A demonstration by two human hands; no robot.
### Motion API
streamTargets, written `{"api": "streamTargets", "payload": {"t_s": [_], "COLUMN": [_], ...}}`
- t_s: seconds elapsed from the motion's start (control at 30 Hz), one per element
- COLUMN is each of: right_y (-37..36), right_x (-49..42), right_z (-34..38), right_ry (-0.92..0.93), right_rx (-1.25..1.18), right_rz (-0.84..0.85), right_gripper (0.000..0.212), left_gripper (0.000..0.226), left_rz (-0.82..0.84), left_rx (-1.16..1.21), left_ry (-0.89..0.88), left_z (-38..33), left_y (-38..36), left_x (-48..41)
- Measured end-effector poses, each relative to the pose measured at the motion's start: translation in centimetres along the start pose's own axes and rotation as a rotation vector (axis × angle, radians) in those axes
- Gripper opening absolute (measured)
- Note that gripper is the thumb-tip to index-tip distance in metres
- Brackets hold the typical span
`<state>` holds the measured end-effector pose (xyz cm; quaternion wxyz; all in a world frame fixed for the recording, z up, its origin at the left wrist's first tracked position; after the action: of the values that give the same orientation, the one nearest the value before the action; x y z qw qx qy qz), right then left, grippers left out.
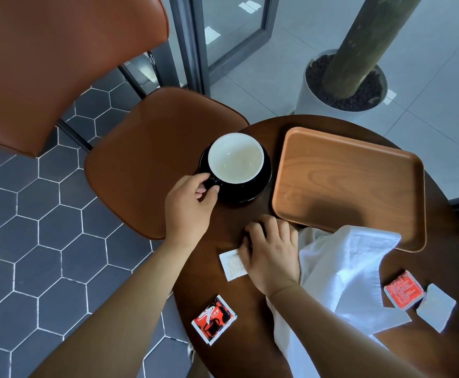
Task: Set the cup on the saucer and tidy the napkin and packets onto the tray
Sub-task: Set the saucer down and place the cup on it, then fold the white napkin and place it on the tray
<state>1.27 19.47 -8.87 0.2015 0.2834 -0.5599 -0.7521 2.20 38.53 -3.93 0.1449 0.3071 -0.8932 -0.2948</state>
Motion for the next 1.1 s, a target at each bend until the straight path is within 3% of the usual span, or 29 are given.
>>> {"api": "streamTargets", "payload": {"t_s": [0.27,0.53,0.73,0.87,0.97,1.1], "right_y": [1.5,5.1,10.8,13.4,14.6,14.0], "right_x": [-0.4,-0.2,4.5,8.9,13.1,16.7], "right_z": [0.1,-0.6,-3.3,-6.8,-10.5,-13.4], "right_ry": [-0.127,-0.259,-0.283,-0.399,-0.532,-0.642], "right_rx": [-0.095,-0.448,-0.457,-0.446,-0.377,-0.199], "right_rz": [0.037,-0.066,-0.171,-0.205,-0.155,0.078], "right_gripper": [0.019,0.008,0.016,0.017,0.019,0.025], "left_gripper": [0.033,0.031,0.030,0.030,0.031,0.035], "left_rz": [0.001,0.098,0.204,0.267,0.329,0.424], "left_rx": [-0.052,-0.204,-0.251,-0.255,-0.262,-0.273], "left_ry": [0.053,-0.019,-0.118,-0.062,-0.042,0.038], "left_z": [1.6,1.0,-2.2,-2.8,-3.4,-5.1], "left_y": [1.6,0.8,-2.1,-3.4,-4.9,-7.8], "left_x": [1.8,6.6,10.5,11.7,12.4,12.2]}}
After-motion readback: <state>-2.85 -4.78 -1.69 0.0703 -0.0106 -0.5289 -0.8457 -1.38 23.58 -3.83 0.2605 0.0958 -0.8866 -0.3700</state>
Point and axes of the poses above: each hand's wrist, its own x-axis away from the middle knuckle, its own y-axis out of the back of the hand, z = x × y, the point moved 5 cm from there along -x, towards the middle knuckle, and after that the axes turned 14 degrees about y, right-handed, at the moved point
